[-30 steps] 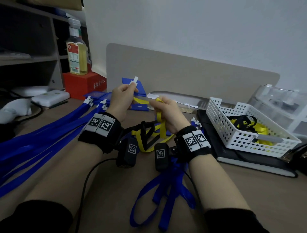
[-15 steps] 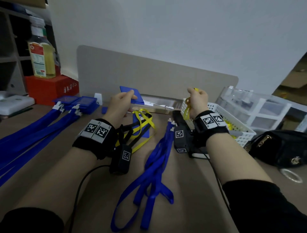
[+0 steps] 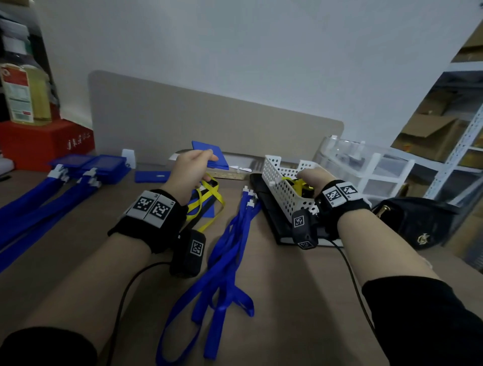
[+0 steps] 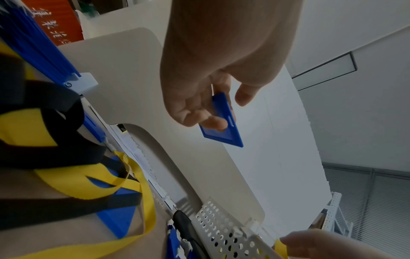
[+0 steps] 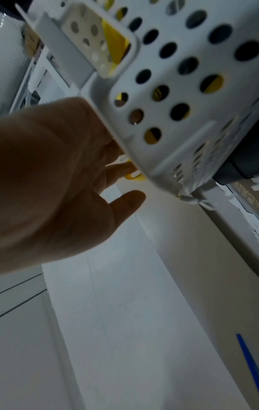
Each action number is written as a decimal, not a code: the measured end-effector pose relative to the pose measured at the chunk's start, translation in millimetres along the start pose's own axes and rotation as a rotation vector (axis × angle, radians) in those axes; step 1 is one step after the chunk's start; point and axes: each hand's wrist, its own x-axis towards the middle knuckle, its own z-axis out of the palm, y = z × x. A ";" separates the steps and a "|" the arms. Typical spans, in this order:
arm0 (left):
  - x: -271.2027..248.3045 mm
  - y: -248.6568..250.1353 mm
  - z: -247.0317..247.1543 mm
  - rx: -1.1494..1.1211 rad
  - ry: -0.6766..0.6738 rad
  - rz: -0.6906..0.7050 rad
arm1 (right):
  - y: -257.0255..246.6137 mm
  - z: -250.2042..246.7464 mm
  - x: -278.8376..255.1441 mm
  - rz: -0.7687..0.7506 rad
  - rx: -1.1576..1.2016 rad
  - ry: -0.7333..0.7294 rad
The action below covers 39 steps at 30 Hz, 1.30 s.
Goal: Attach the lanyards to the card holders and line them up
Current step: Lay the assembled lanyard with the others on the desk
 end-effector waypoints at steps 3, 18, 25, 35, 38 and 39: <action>-1.9 0.8 1.6 0.004 -0.027 -0.024 | 2.1 -1.4 5.3 -0.039 -0.130 0.023; 6.6 -6.9 8.9 0.060 -0.078 -0.001 | -0.2 32.0 4.2 -0.392 -0.662 -0.099; 8.0 -11.8 15.3 0.044 -0.101 -0.032 | -0.5 19.3 9.9 -0.298 -0.258 0.217; 4.1 -10.5 26.3 0.037 -0.133 -0.044 | 11.1 -9.8 0.5 -0.065 -0.472 0.129; 2.2 -8.0 28.3 0.047 -0.144 -0.024 | 8.0 -10.5 -7.4 -0.046 -0.532 0.131; 1.6 -7.7 28.7 0.054 -0.152 -0.008 | 7.0 -10.2 -9.0 -0.036 -0.581 0.156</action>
